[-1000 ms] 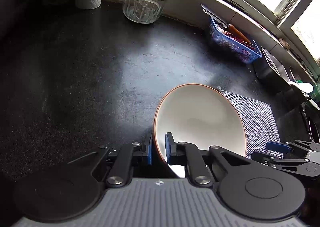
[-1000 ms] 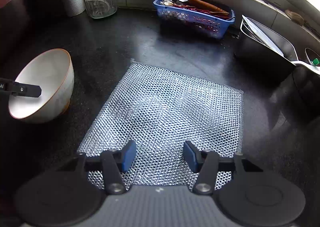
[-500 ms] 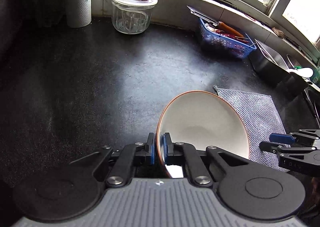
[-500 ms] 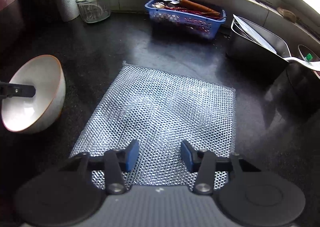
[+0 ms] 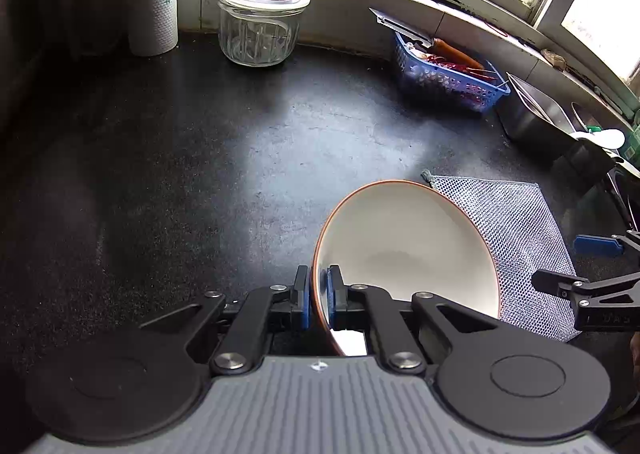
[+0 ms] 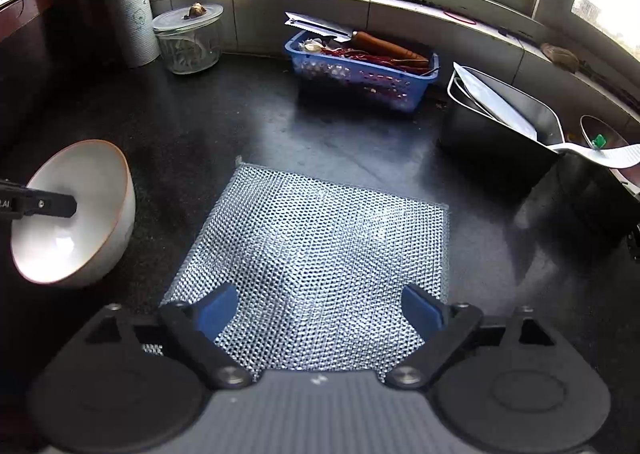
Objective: Clean bowl
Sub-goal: 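Pinch the grey mesh cloth's middle with the right tool while the left tool holds the bowl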
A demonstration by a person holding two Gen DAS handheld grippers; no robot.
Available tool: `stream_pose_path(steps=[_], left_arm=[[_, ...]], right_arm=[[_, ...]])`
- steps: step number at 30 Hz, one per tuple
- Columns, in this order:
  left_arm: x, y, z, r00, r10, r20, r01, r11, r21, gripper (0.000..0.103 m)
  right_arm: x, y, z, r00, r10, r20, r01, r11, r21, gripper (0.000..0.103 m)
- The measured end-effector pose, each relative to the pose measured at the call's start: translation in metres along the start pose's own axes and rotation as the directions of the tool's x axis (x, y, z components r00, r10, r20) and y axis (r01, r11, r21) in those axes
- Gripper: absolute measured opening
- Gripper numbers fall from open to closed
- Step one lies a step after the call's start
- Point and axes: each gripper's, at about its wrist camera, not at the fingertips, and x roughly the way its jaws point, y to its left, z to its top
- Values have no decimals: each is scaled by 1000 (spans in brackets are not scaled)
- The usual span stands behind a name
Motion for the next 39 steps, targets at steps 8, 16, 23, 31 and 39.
stream_pose_path(steps=[8,16,23,31,39], left_arm=[[1,1,0,1000,-4,-5,4,1000,1,7],[1,1,1,1000,-3,-7,3,1000,1,7],[2,1,0,1000,-6,-7,6,1000,2,7],[1,2,-1,1000,-22,8,22,1000,4,7],[-2,-5,-3,999,3,32,-4,999,48,7]], right_arm=[[19,-6,-13,993,-7,-114,8,1000,13,91],[14,0,-22,996,63,-63,-65,998,-19,66],[15,-3,-11,995,90,-53,-91,996,-21,6],[10,-17,-6,986,157,-48,-155,987,50,2],[-29,-20,8,971,232,61,-238,962,136,2]])
